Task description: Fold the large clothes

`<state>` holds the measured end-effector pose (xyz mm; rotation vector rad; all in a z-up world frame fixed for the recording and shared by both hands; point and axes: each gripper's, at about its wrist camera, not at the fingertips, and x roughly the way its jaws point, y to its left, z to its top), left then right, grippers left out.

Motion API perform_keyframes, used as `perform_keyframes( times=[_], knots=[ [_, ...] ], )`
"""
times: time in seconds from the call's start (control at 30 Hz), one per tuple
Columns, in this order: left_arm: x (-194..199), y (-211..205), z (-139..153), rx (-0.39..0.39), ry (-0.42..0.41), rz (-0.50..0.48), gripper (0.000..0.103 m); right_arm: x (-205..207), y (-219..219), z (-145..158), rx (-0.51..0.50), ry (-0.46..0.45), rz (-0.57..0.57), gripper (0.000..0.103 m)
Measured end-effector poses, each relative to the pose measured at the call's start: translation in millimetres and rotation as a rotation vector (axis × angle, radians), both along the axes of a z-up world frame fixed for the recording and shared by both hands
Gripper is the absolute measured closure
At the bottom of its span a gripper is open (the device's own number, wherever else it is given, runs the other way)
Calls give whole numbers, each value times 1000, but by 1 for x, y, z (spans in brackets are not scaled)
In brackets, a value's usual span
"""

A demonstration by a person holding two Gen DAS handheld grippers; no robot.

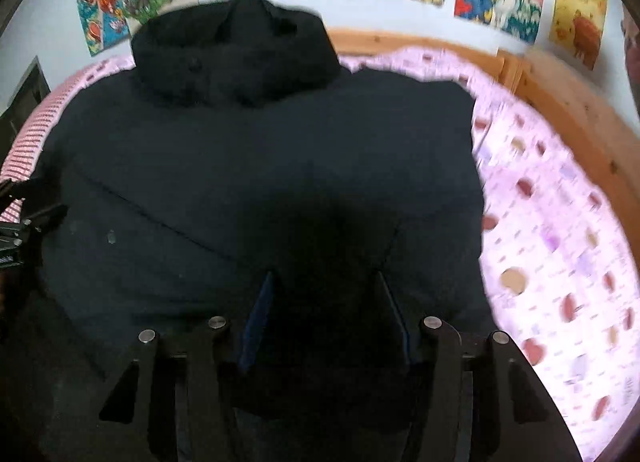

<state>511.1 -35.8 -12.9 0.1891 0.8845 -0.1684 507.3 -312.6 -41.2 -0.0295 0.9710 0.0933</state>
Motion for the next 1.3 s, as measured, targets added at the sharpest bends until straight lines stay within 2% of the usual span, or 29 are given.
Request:
perform_keyframes(
  times=[0.23, 0.33, 0.4, 0.47, 0.6, 0.67, 0.83, 0.97, 1.1, 1.17, 1.3],
  knots=[
    [4, -5, -23, 52, 4, 3, 9, 1, 5, -16, -22, -1, 7, 55],
    [5, -4, -25, 43, 4, 3, 9, 1, 4, -19, -9, -6, 8, 55],
    [5, 2, -17, 15, -2, -3, 9, -2, -4, -11, 32, -22, 6, 55],
    [5, 10, -5, -31, -19, -15, 9, -7, -14, 6, 110, -47, 6, 47],
    [14, 23, 23, -80, -95, -23, 9, -4, -28, 36, 158, -108, 0, 40],
    [25, 26, 38, -112, -125, -21, 9, 12, -30, 53, 166, -123, 12, 35],
    [73, 22, 71, -208, -204, 7, 9, 67, -13, 74, 159, -153, 60, 35],
    [114, 5, 85, -211, -201, -7, 9, 118, 13, 91, 116, -178, 101, 35],
    [157, -7, 86, -197, -154, -9, 9, 157, 38, 102, 66, -181, 142, 35],
    [173, -9, 86, -212, -140, -4, 12, 175, 51, 103, 36, -183, 160, 36],
    [192, -16, 78, -227, -93, -24, 38, 197, 70, 95, -13, -159, 188, 40]
  ],
)
